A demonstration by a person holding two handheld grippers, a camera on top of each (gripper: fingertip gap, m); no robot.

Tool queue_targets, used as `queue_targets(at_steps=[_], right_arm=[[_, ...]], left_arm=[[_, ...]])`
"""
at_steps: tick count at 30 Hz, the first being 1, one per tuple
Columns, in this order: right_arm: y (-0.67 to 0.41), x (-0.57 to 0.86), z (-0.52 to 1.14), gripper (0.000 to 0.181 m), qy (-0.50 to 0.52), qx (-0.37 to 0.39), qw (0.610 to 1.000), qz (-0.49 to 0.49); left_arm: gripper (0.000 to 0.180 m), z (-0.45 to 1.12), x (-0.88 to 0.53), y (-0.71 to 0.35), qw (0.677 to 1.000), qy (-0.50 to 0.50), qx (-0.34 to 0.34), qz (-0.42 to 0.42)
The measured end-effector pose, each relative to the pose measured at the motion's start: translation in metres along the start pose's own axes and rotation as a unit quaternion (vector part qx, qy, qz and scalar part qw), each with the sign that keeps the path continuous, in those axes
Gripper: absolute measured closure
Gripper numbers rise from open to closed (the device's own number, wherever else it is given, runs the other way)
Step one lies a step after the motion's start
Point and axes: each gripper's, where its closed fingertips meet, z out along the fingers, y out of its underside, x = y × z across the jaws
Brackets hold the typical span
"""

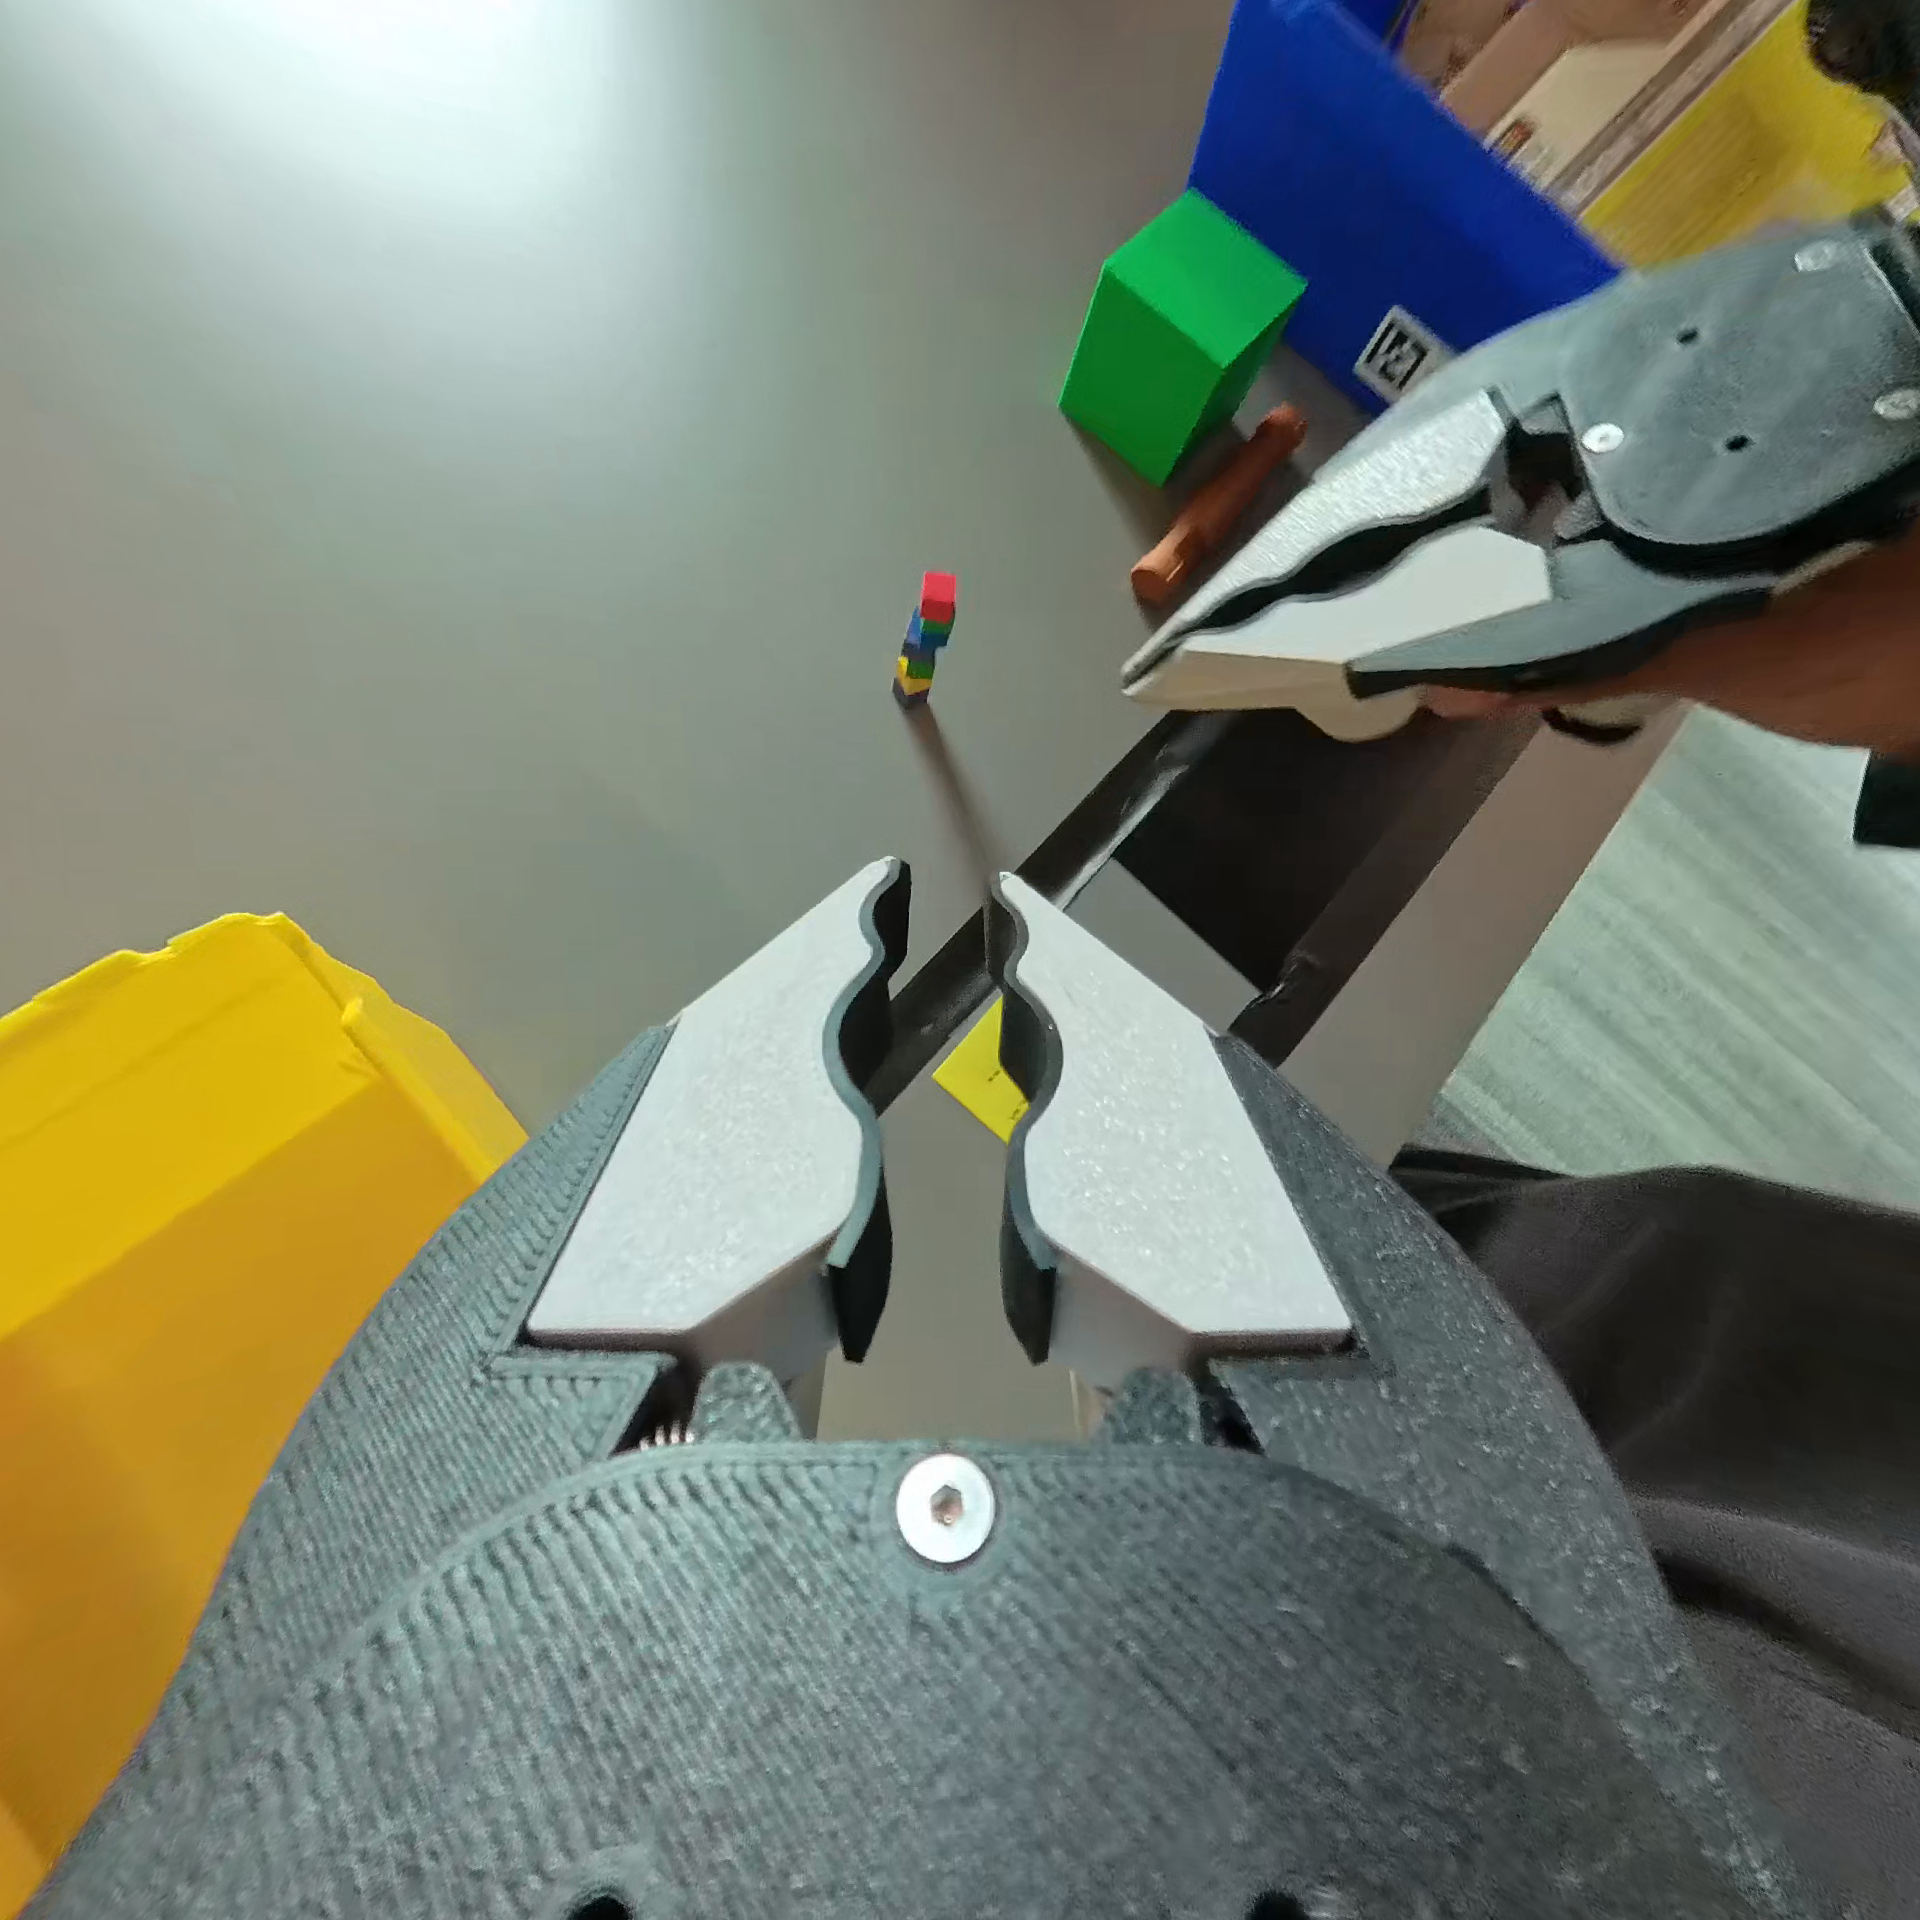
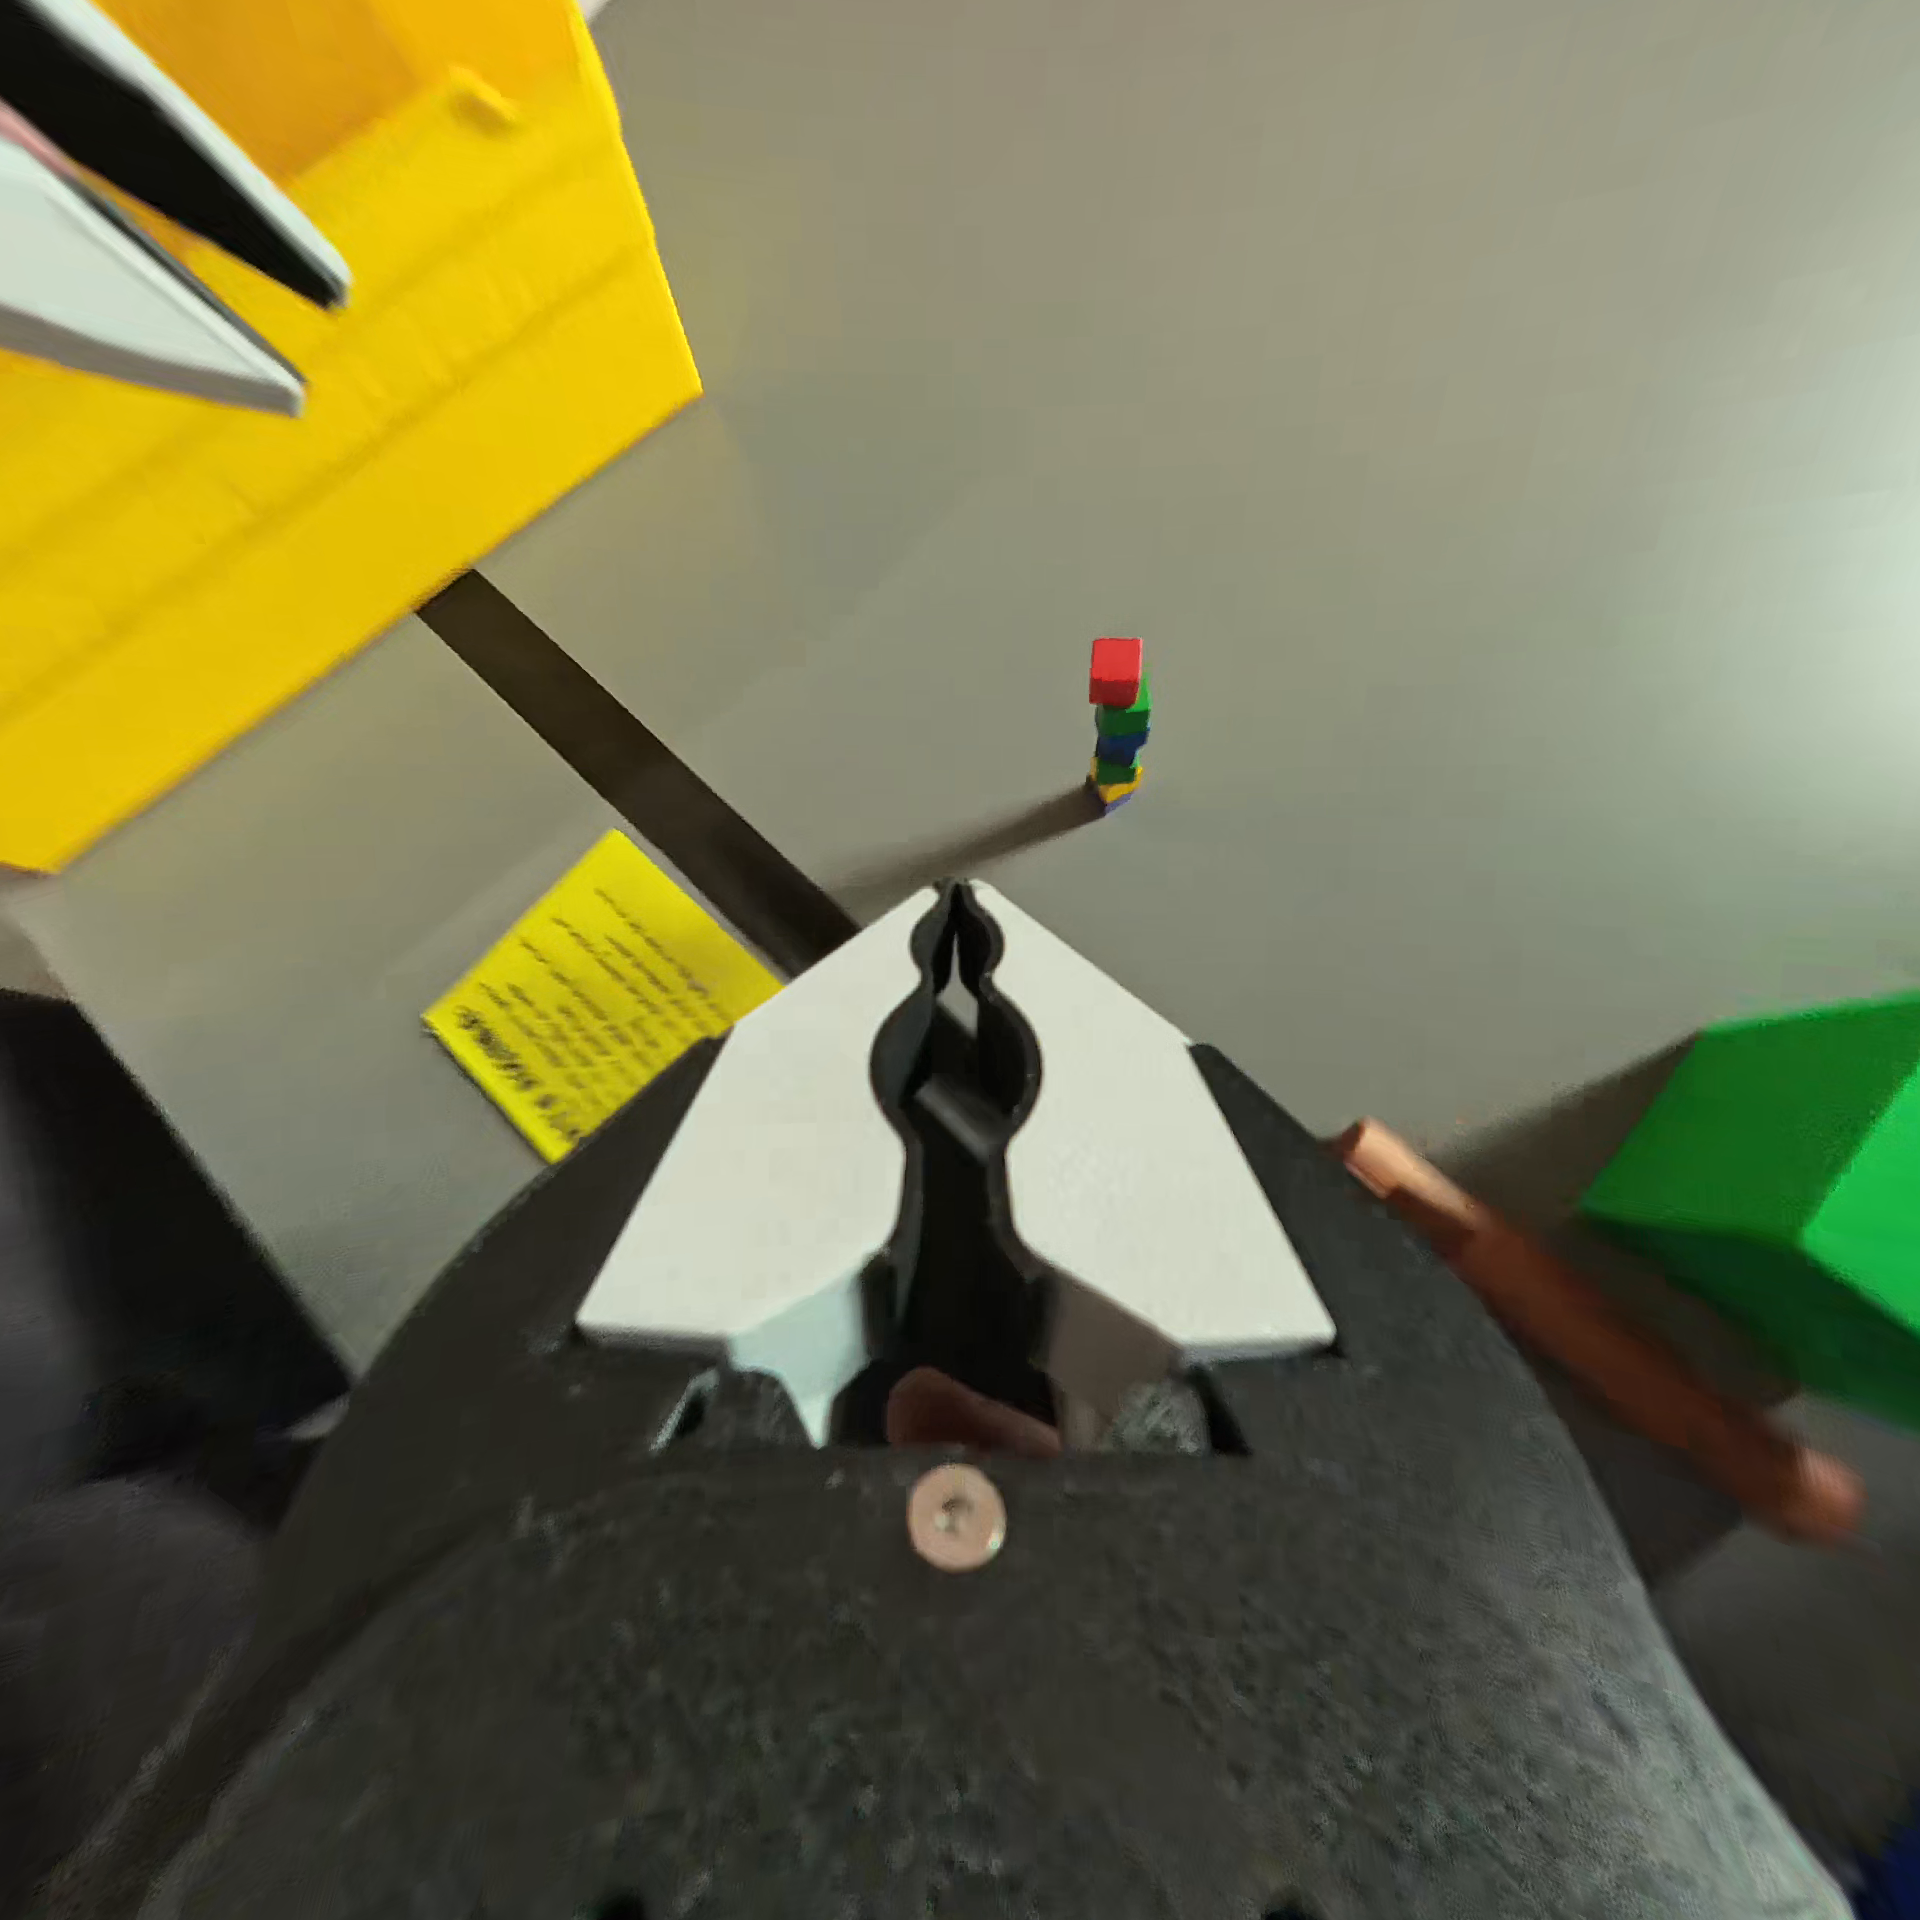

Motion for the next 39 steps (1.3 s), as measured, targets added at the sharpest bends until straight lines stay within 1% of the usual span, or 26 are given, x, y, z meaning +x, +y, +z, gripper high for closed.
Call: queue_targets(at_steps=[2,6,8,10,12,15,19,23,27,30,36,39], right_arm=[[0.002,0.009,0.020,0.181,-0.008,-0.016,0.998,-0.063],[0.011,0.011,0.051,0.181,-0.060,-0.048,0.984,-0.159],[0.012,0.012,0.061,0.181,-0.079,-0.063,0.976,-0.194],[0.011,0.019,0.070,0.181,-0.081,-0.078,0.972,-0.206],[0.006,0.035,0.077,0.181,-0.060,-0.085,0.974,-0.202],[-0.007,0.061,0.078,0.181,-0.018,-0.071,0.985,-0.159],[-0.015,0.074,0.058,0.181,-0.002,-0.043,0.995,-0.087],[-0.008,0.073,0.030,0.181,0.013,-0.030,0.997,-0.063],[0.002,0.059,0.016,0.181,0.016,-0.027,0.999,-0.037],[0.011,0.037,0.018,0.179,0.001,-0.035,0.998,-0.046],[0.014,-0.025,0.054,0.156,-0.066,-0.046,0.993,-0.091],[0.013,-0.039,0.076,0.153,-0.073,-0.056,0.991,-0.098]], left_arm=[[0.168,0.005,-0.004,-0.001,1.000,-0.006,-0.014,0.001],[0.167,0.012,-0.010,-0.013,0.999,-0.013,-0.015,-0.025],[0.166,0.017,-0.013,-0.016,0.999,-0.020,-0.015,-0.041],[0.166,0.021,-0.012,-0.017,0.998,-0.022,-0.017,-0.054],[0.166,0.025,-0.011,-0.015,0.998,-0.022,-0.021,-0.058],[0.166,0.030,-0.010,-0.013,0.998,-0.024,-0.026,-0.058],[0.166,0.031,-0.013,-0.014,0.997,-0.023,-0.015,-0.078],[0.165,0.033,-0.015,-0.008,0.995,-0.018,-0.009,-0.101],[0.164,0.030,-0.017,-0.004,0.994,-0.015,-0.005,-0.107],[0.164,0.023,-0.024,-0.004,0.993,-0.023,0.002,-0.113],[0.164,0.006,-0.034,0.005,0.993,-0.029,-0.003,-0.111],[0.164,-0.002,-0.032,0.011,0.995,-0.029,-0.009,-0.100]])
